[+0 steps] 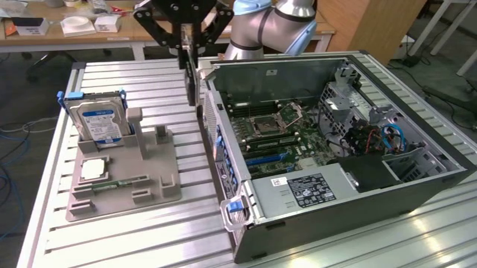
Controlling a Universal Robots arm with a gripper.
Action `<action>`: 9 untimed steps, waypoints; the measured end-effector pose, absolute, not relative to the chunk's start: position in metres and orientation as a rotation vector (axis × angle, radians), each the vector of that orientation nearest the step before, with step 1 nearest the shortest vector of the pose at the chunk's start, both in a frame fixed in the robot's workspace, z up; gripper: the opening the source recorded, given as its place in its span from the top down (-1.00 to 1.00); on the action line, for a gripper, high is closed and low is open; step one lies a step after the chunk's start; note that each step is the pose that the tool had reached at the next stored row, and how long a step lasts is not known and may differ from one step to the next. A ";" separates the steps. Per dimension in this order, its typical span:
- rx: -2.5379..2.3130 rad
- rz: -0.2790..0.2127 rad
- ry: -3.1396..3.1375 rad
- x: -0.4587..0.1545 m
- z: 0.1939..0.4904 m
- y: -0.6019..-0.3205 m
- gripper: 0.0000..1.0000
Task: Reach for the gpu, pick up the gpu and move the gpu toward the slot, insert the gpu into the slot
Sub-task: 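Pick up the gpu and move the gpu toward the slot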
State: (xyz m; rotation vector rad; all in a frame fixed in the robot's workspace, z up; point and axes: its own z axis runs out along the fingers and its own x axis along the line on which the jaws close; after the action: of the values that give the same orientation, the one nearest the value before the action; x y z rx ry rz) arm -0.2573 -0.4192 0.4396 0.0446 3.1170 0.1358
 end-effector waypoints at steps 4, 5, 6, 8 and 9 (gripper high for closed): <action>0.045 0.147 3.118 -0.244 0.440 -0.419 0.48; 0.045 0.146 3.120 -0.241 0.440 -0.419 0.48; 0.045 0.142 3.123 -0.238 0.440 -0.419 0.48; 0.046 0.123 3.130 -0.232 0.440 -0.419 0.48; 0.046 0.110 3.134 -0.229 0.440 -0.419 0.48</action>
State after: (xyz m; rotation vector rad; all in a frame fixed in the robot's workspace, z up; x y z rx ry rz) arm -0.2292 -0.4192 0.4401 0.0463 3.1335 0.1096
